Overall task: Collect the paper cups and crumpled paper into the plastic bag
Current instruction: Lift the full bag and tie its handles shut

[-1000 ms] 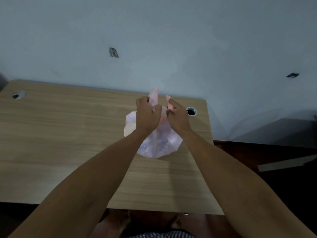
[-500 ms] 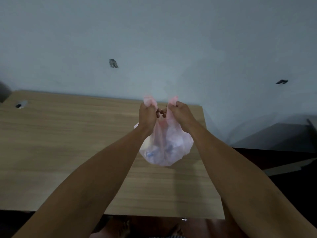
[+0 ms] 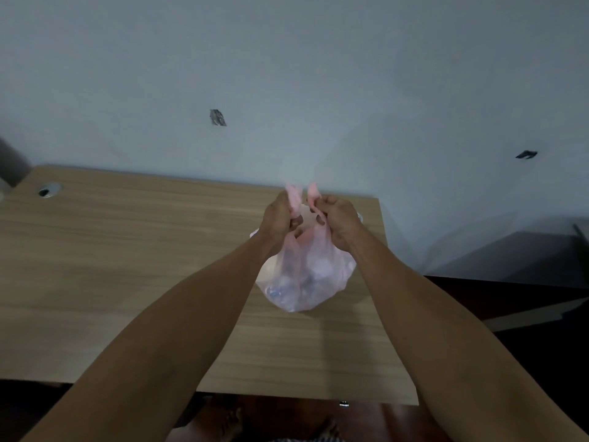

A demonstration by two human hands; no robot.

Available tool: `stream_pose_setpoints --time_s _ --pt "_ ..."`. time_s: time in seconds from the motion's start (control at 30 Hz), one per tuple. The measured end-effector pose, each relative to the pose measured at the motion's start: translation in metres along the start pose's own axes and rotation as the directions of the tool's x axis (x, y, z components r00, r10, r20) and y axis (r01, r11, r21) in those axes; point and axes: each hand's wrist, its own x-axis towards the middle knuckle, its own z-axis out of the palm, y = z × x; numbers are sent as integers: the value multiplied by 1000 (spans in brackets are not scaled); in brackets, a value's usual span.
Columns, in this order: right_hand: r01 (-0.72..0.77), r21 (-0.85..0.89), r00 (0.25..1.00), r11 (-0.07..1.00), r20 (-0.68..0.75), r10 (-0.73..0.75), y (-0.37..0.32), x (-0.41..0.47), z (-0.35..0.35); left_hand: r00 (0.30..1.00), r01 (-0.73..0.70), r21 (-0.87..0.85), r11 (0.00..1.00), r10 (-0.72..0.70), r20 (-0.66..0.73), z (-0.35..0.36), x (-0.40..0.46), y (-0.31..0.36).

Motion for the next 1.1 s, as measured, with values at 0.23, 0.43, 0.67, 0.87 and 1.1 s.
stream_pose_setpoints --time_s 0.23,0.43,0.67,0.87,1.1 --pt "20 42 1000 999 -4 -20 4 -5 6 985 17 131 991 -40 170 -10 3 -6" --pt "16 16 982 1000 188 -19 3 -15 9 996 45 52 998 -41 -75 -8 7 -11" --pt "-8 50 959 999 284 -7 4 -17 14 982 19 56 998 -8 -186 -4 6 -12" --pt "71 -65 997 995 46 -69 8 -13 18 996 -10 175 985 25 -83 -6 3 -13" --pt "8 -122 979 992 -201 -32 4 -1 20 939 -333 486 808 333 89 -13 5 -40"
